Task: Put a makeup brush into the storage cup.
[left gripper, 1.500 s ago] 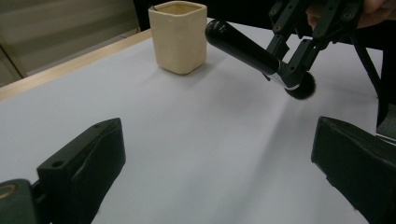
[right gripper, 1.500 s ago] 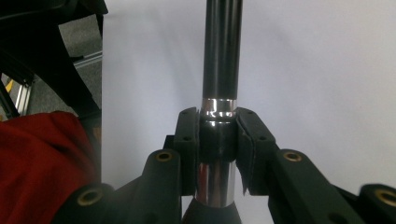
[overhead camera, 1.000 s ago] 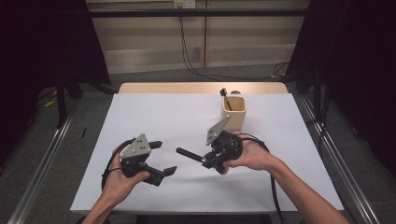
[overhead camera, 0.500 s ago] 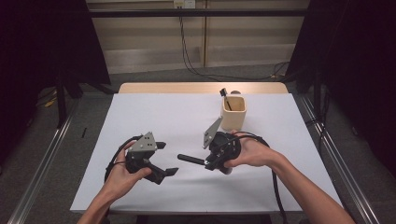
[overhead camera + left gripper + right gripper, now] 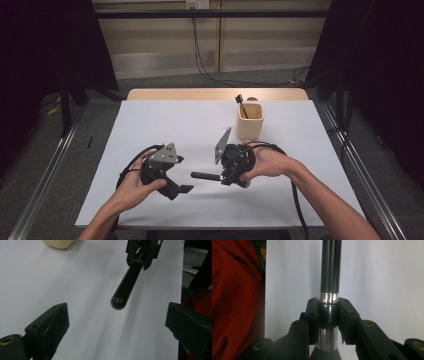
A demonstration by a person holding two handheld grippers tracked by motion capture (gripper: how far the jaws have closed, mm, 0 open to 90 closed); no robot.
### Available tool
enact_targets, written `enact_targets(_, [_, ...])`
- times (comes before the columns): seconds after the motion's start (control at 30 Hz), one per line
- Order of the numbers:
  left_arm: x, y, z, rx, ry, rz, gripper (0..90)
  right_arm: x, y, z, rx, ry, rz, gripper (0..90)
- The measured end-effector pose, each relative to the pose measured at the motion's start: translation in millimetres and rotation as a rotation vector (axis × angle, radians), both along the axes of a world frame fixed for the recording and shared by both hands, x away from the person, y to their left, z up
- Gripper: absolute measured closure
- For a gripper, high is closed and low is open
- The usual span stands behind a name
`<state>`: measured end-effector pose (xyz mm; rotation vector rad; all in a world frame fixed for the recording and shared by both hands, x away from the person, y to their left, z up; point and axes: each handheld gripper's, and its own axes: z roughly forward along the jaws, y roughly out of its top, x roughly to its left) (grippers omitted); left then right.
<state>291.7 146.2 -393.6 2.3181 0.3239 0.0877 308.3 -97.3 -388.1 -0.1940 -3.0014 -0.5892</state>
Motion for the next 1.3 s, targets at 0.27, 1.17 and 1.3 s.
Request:
enact_targets(0.27, [9.1, -3.9, -4.8, 0.068, 0.057, -0.036, 7.9, 0.1, 6.7, -5.4, -0.017, 0.006, 0.024, 72.0])
enact_targets(1.17, [13.2, -33.2, -18.5, 0.164, 0.090, -0.129, 36.2, -0.2, 20.3, -11.9, -0.029, -0.005, 0.079, 72.0])
enact_targets(1.3, [13.9, -35.7, -19.0, 0.170, 0.079, -0.146, 45.7, 0.1, 20.5, -12.6, -0.033, -0.005, 0.076, 72.0])
